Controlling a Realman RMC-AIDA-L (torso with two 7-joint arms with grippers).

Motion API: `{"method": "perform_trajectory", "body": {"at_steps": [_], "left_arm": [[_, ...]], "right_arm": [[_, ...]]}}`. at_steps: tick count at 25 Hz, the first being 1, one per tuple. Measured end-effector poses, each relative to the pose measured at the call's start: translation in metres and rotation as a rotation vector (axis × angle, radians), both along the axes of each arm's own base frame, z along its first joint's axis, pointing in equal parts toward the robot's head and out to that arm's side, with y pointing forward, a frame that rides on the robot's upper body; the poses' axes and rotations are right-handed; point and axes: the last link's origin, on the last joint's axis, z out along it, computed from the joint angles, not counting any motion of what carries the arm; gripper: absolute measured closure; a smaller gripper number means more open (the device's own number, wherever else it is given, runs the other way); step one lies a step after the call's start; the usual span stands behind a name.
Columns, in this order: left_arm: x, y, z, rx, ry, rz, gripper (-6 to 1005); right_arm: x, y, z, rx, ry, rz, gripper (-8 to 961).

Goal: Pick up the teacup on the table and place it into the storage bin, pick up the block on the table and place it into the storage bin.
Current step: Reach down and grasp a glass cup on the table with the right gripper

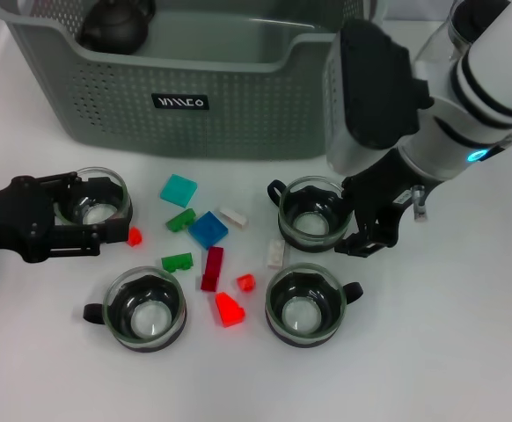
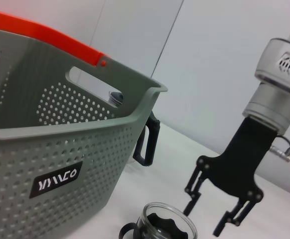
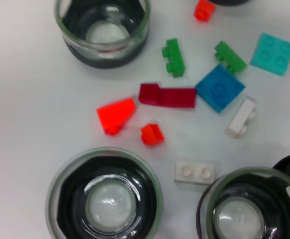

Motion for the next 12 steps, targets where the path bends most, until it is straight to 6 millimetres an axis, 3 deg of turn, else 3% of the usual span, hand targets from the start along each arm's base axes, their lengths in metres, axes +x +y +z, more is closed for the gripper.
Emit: {"method": "perform_trajectory", "body": {"at_steps": [12], "left_arm": [[-0.003,-0.004,0.001,0.007,-0.005,0.016,153]], "right_arm": [[0.003,-0.002,-0.012,0.007,-0.028,0.038,419]]}}
